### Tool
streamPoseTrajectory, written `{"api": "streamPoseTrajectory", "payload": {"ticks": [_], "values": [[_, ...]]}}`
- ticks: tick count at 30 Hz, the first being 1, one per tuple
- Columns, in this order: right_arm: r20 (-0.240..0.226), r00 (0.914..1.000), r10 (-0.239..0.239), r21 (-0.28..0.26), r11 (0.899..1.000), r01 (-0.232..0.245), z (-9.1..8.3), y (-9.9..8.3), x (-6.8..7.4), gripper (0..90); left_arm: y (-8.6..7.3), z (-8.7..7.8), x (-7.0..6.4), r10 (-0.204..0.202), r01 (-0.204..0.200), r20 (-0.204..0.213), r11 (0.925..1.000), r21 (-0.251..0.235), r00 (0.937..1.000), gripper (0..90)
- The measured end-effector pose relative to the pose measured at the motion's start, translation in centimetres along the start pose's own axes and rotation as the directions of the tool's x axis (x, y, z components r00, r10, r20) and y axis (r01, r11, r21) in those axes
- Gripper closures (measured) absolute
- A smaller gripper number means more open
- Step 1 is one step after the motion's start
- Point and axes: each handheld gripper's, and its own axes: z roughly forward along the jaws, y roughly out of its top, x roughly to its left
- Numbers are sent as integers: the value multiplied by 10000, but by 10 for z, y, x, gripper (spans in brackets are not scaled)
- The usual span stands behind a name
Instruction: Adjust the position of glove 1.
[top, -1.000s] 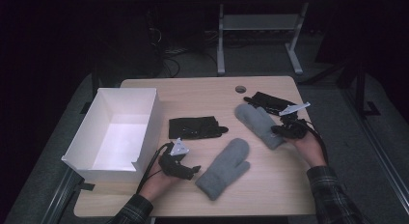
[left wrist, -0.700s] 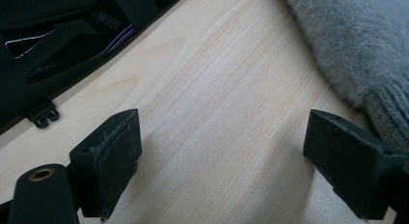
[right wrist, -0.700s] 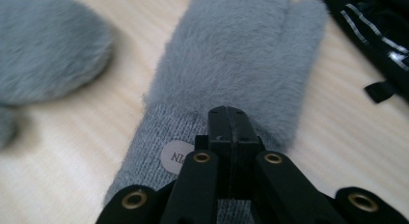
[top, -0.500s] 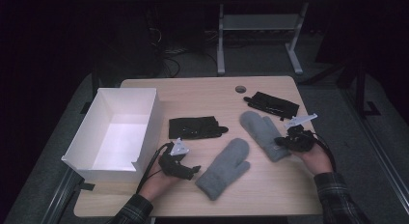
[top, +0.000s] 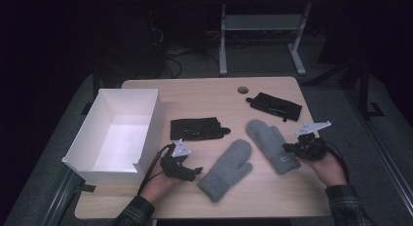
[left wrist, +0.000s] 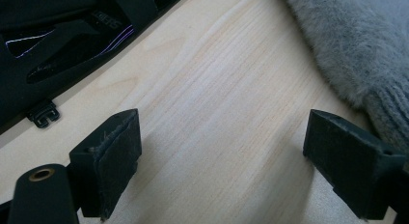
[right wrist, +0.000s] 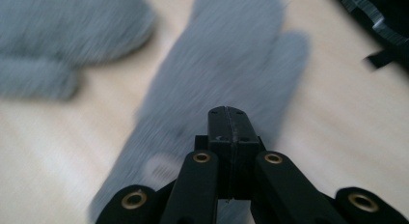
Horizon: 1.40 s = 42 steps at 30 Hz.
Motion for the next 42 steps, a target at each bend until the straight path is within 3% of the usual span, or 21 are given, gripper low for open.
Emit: {"api": "streamPoseTrajectory", "payload": {"ticks": [3,8,14,19,25,34,42], "values": [[70,9998,168,-342,9993,-166,9,16,-14,900,0,0,0,-28,28,-13,10000,-7,10000,127],[54,9998,214,-274,9994,-212,37,39,-25,900,0,0,0,-13,13,-10,10000,43,10000,127],[463,9989,24,563,9984,-50,61,39,-29,900,0,0,0,-33,33,-8,10000,41,10000,128],[953,9951,262,734,9967,-333,48,28,-37,900,0,0,0,-49,49,-6,10000,35,10000,127],[1062,9929,535,910,9938,-633,29,6,-43,900,0,0,0,-36,36,-22,10000,-15,10000,127],[1345,9902,384,1371,9889,-570,10,-9,-29,900,0,0,-1,-49,48,-27,10000,-10,10000,128],[219,9991,354,1104,9932,-377,1,-19,-4,900,0,0,-1,-43,42,-40,10000,-25,10000,127]]}}
